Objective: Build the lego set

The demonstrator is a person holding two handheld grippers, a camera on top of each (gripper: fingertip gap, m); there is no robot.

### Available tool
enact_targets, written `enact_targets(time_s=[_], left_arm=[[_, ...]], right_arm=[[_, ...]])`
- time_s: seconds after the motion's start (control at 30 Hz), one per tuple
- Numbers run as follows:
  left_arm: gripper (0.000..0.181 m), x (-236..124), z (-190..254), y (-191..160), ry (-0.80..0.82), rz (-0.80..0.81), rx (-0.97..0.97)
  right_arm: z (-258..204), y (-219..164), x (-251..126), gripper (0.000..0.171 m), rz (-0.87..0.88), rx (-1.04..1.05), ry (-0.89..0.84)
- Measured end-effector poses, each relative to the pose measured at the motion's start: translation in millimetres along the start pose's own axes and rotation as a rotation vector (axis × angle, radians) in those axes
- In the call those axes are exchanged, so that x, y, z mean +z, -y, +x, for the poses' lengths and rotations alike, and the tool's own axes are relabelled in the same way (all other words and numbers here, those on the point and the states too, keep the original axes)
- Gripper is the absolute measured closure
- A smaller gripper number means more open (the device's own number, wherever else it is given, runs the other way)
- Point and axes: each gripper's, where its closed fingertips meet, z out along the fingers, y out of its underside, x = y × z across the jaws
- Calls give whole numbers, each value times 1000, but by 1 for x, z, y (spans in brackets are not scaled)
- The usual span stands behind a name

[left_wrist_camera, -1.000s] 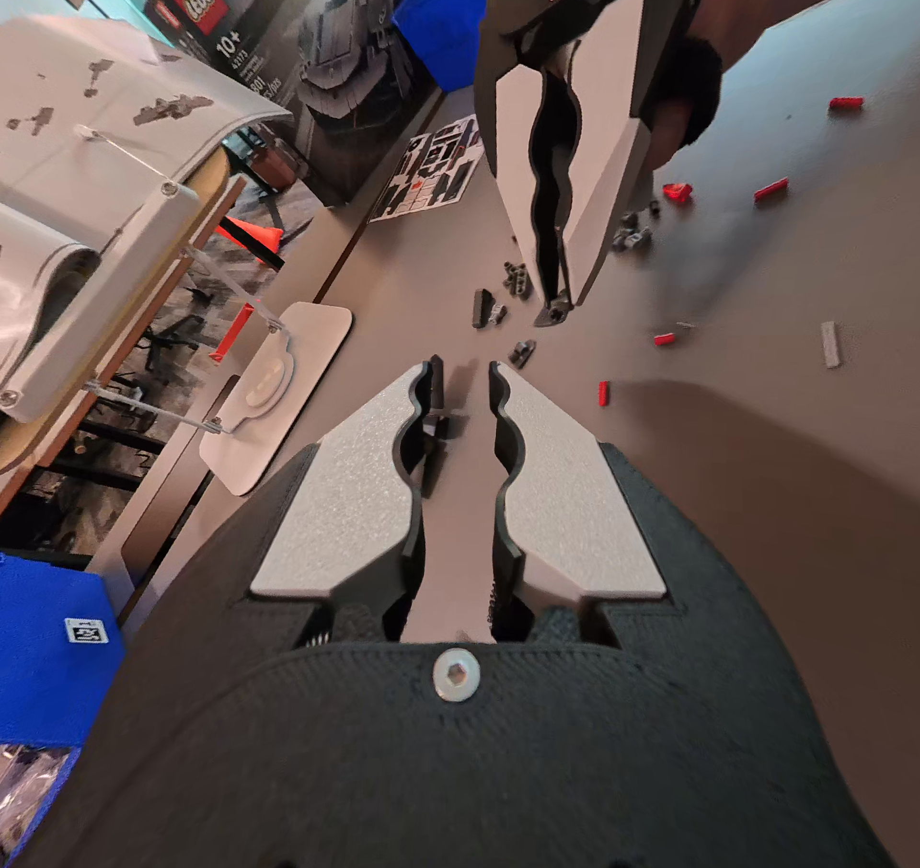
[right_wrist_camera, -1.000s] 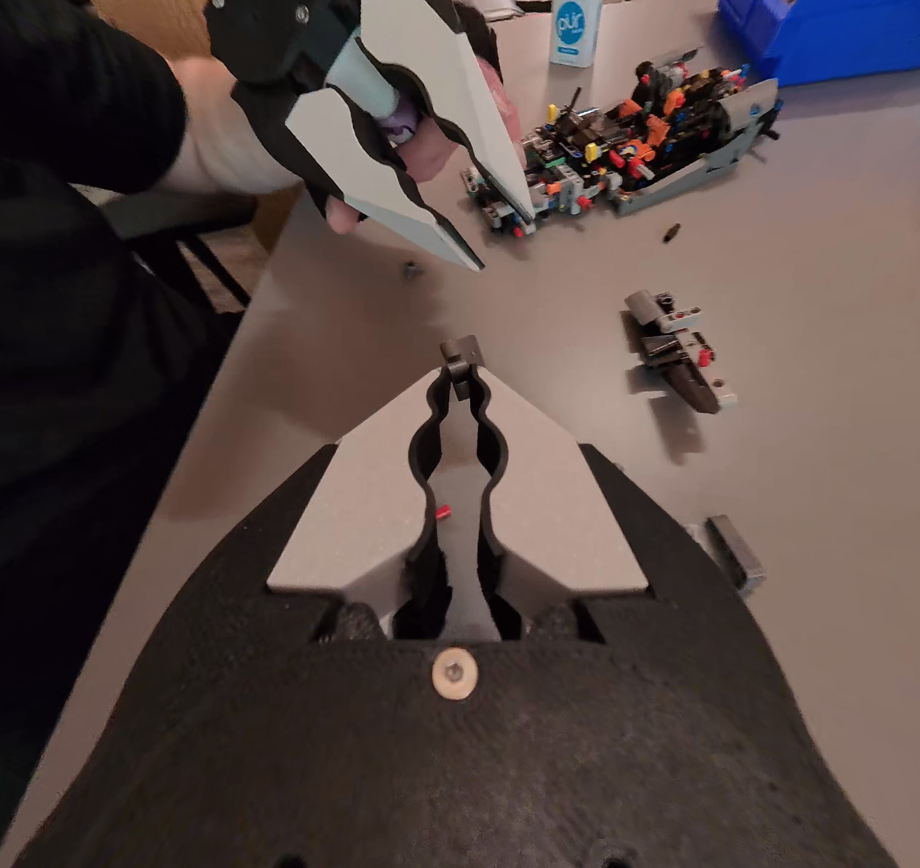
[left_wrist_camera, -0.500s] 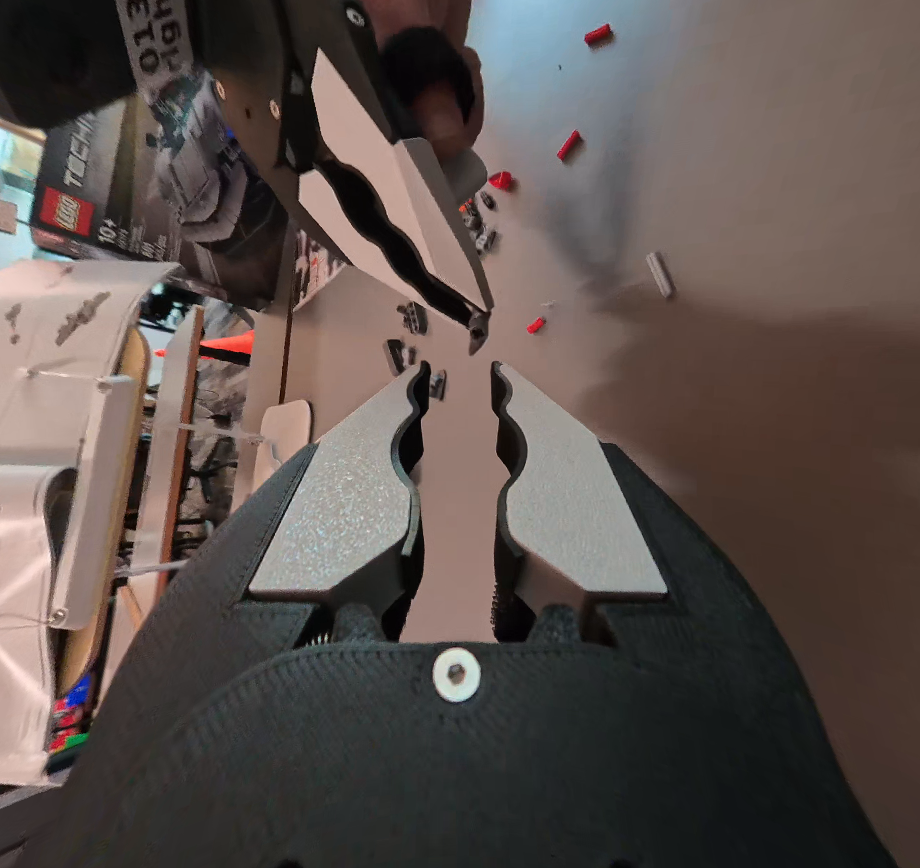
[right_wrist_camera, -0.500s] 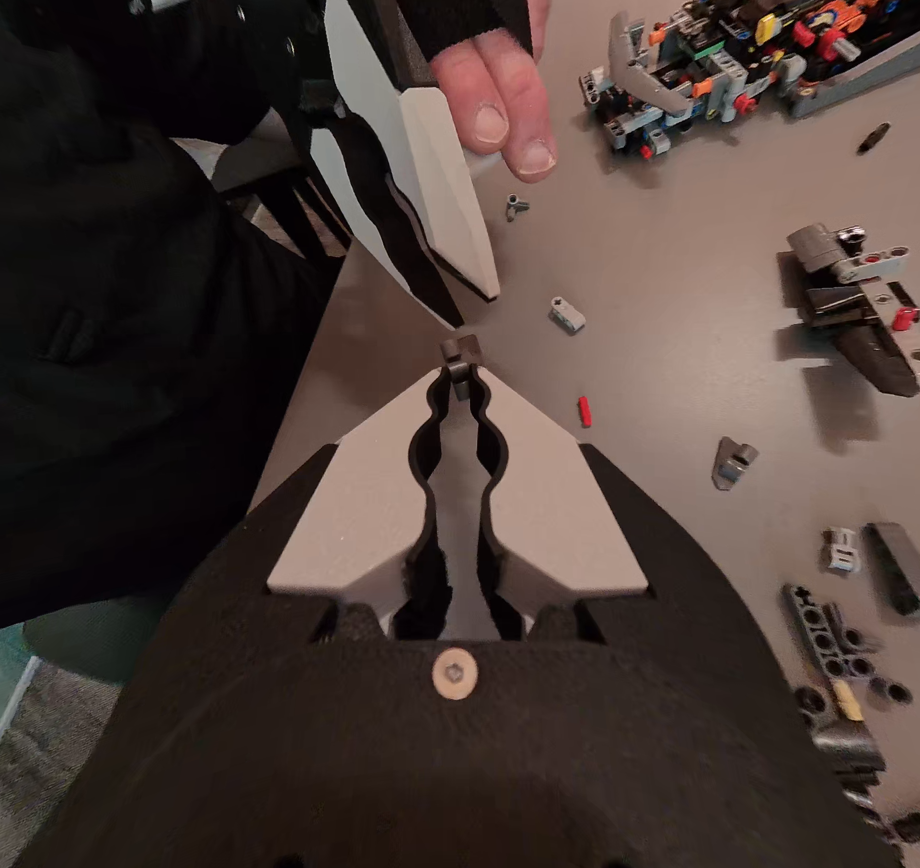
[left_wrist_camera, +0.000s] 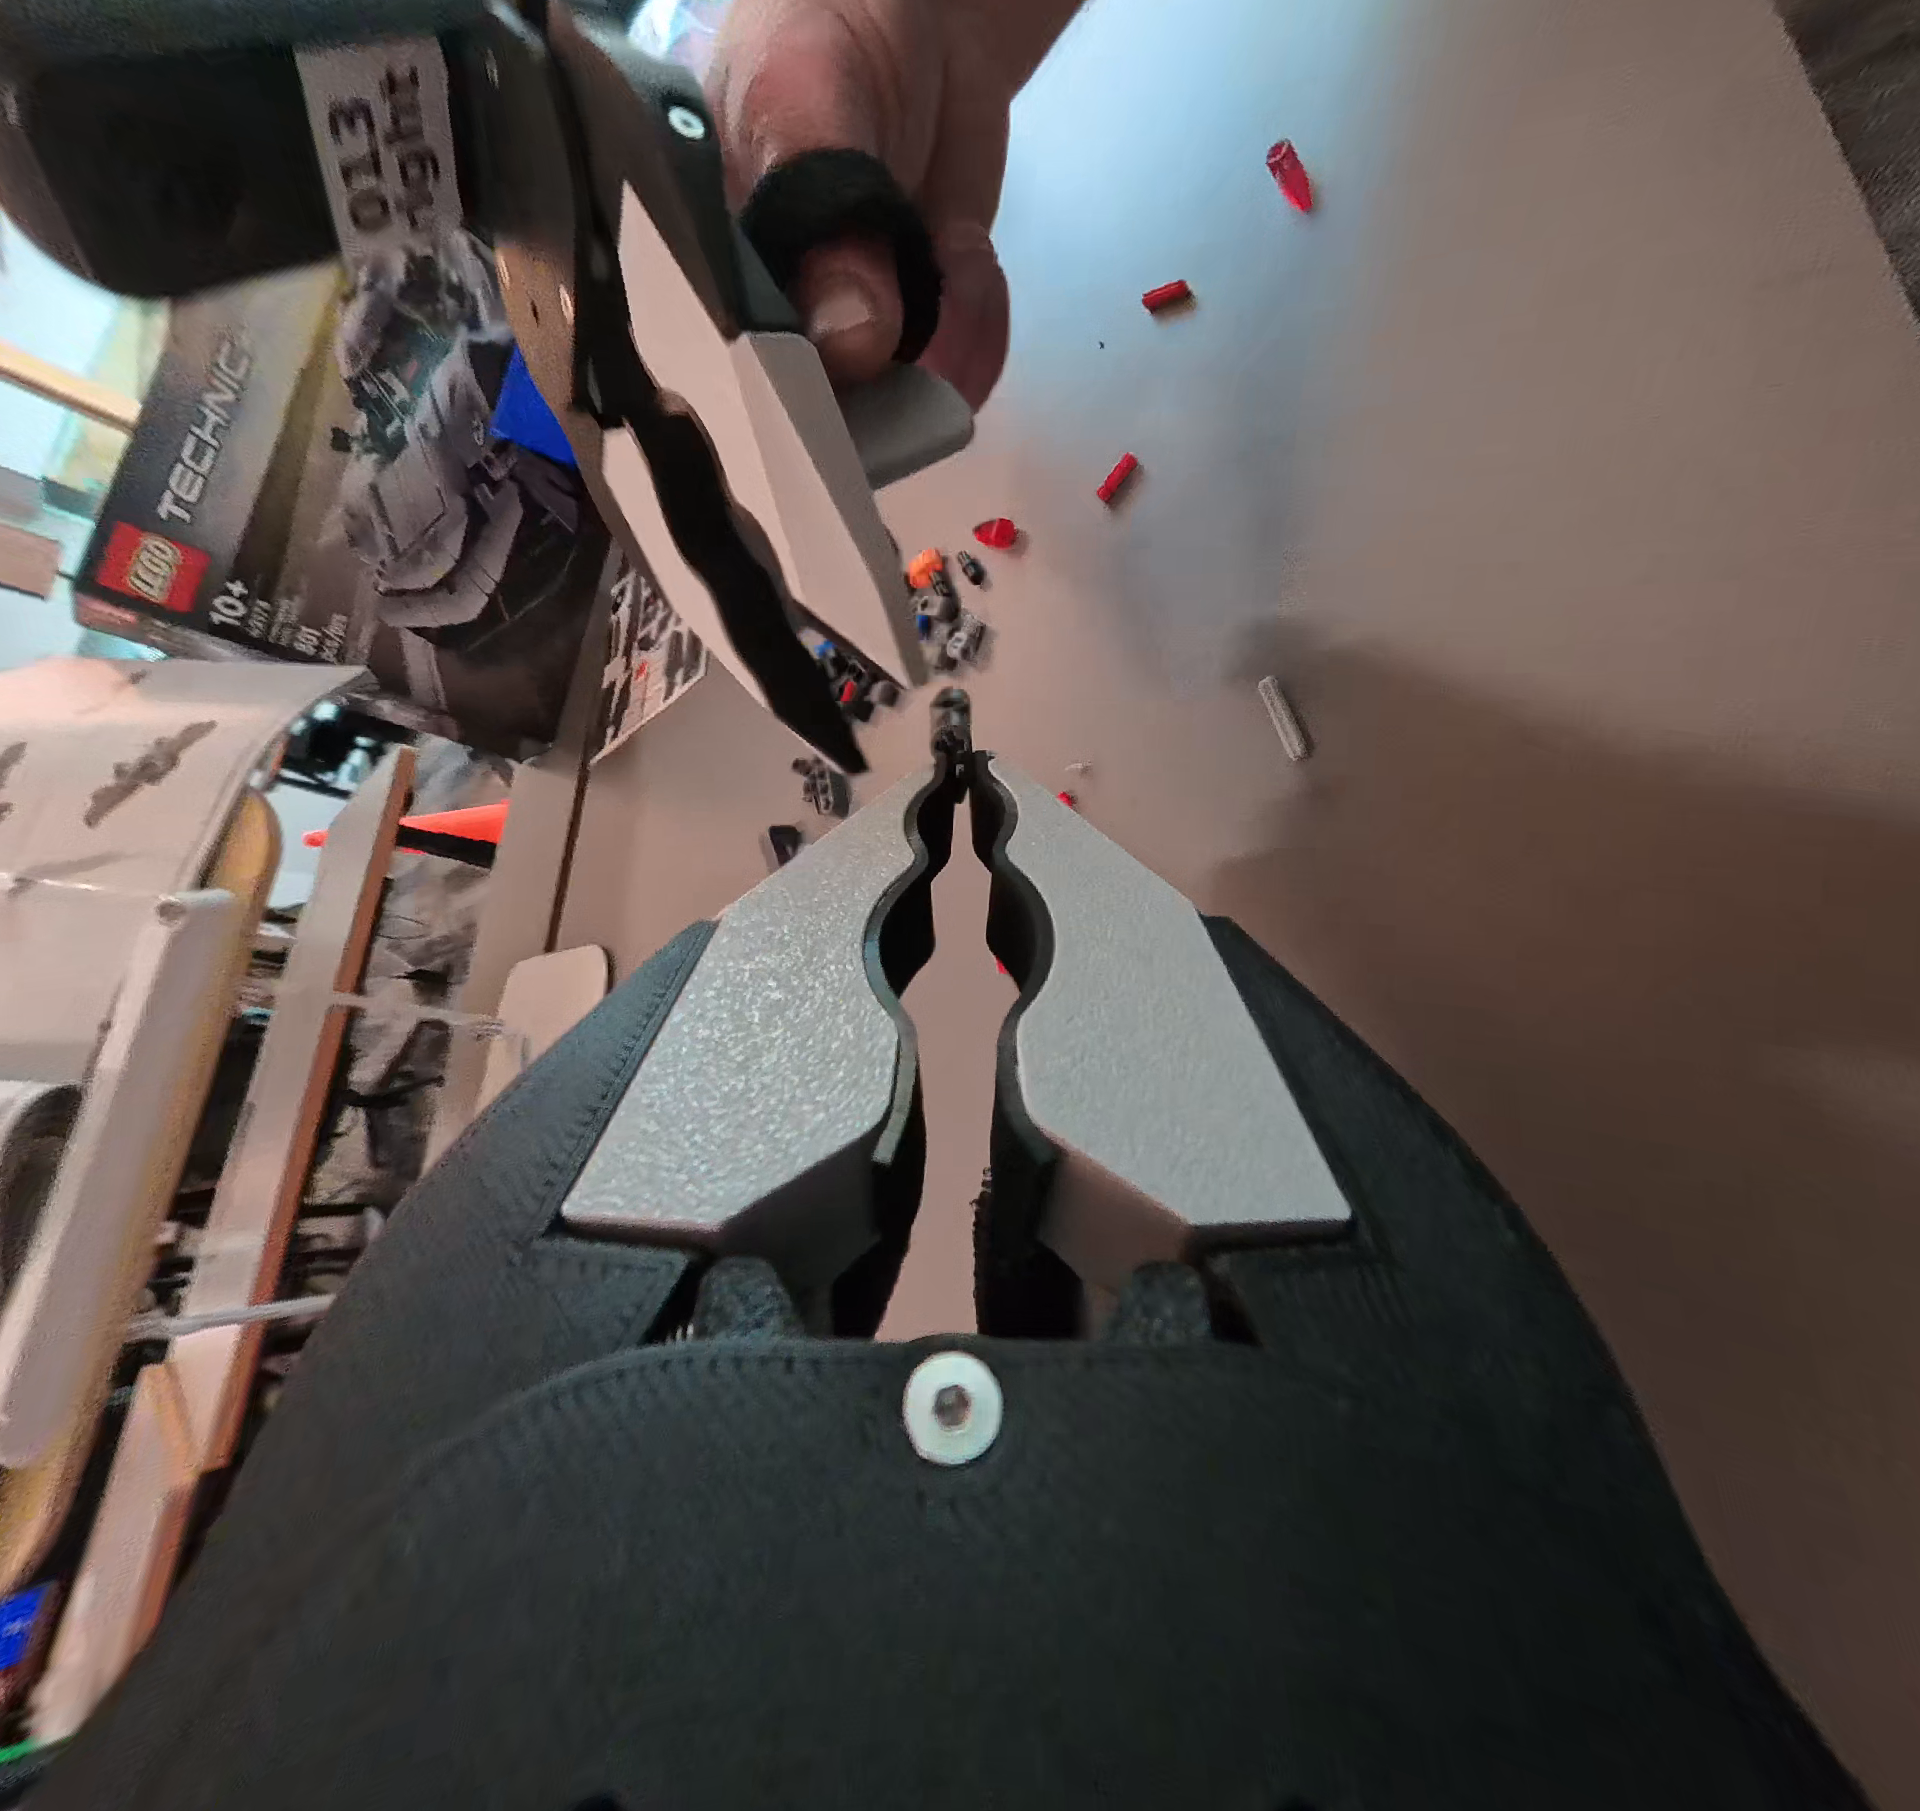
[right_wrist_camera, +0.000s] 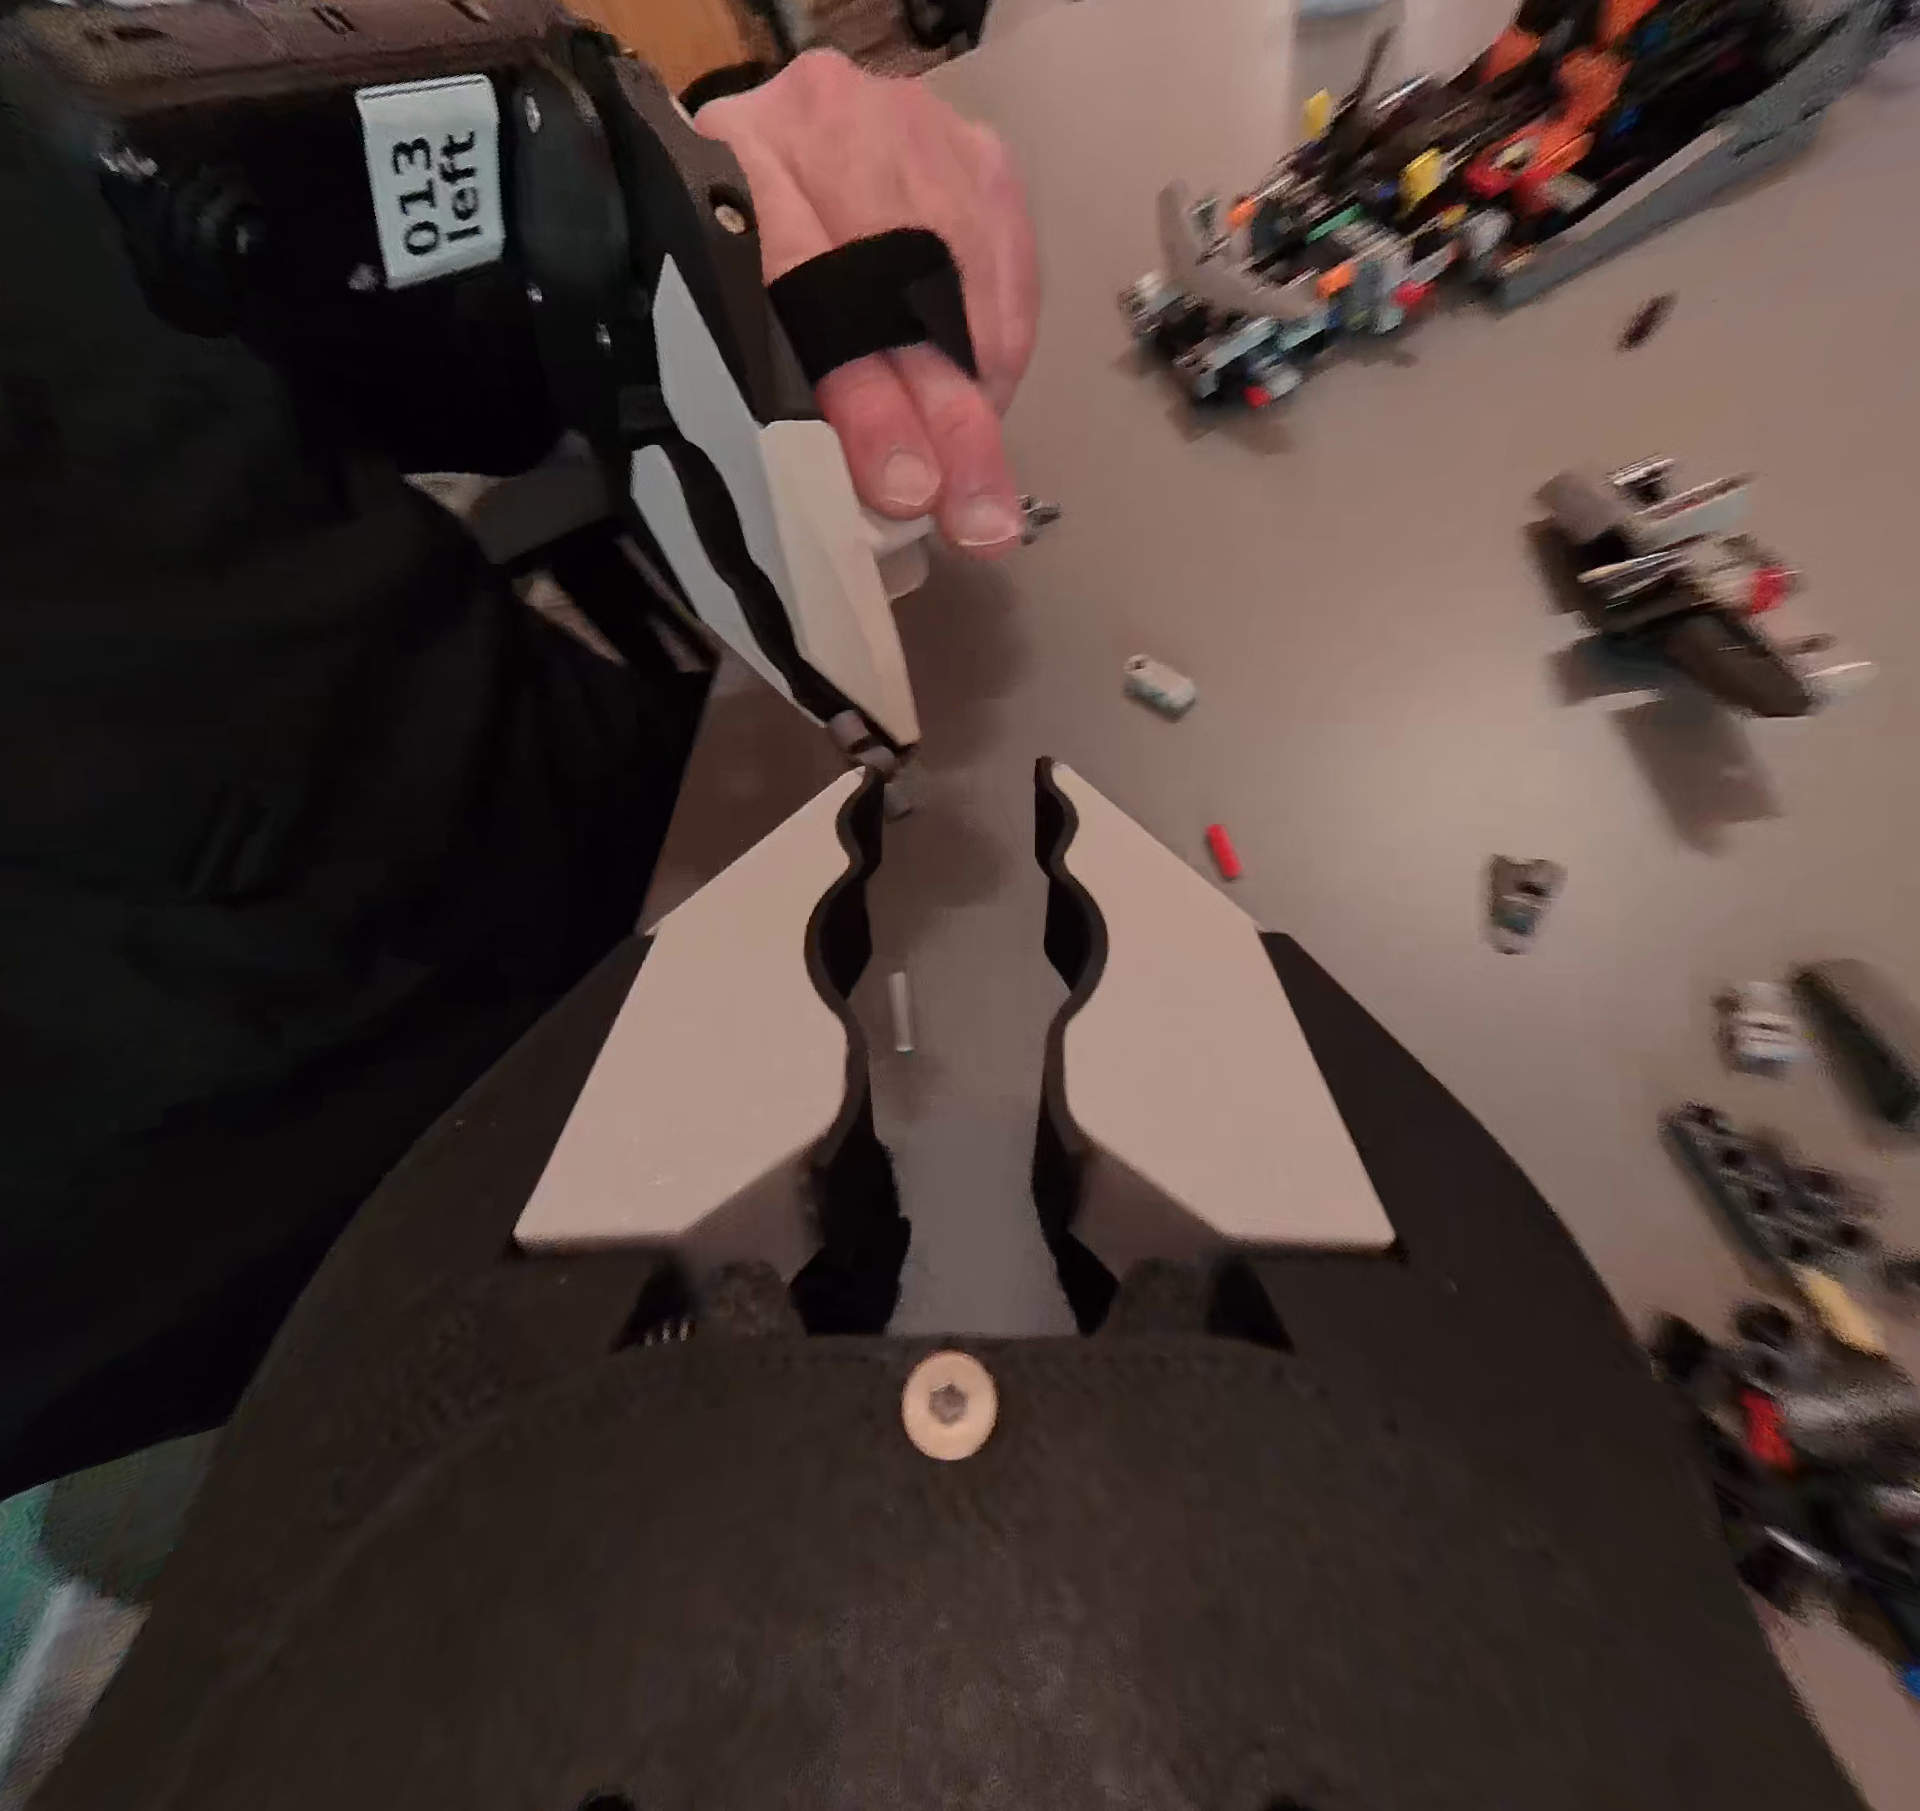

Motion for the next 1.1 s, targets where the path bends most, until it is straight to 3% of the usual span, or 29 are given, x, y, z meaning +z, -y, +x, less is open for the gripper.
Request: enact_targets(time_s=[0.3,0.4,0.53,0.67,0.8,0.97,1.1], left_arm=[[181,-52,-25,-49,18,-81,-311],[181,-68,-34,-55,52,-67,-378],[181,-74,-34,-66,50,-52,-445],[181,-62,-30,-66,-9,-7,-526],[181,-42,-32,-56,-47,16,-550],[181,-18,-29,-43,-104,20,-539],[181,-6,-26,-39,-149,19,-533]], right_arm=[[66,39,-29,154,-180,-300,-357],[88,44,-59,163,-268,-340,-464],[92,15,-111,165,-349,-293,-570],[100,-35,-132,163,-417,-266,-635],[127,-80,-133,159,-497,-255,-649],[151,-95,-126,162,-475,-162,-589],[144,-94,-110,156,-375,-81,-525]])
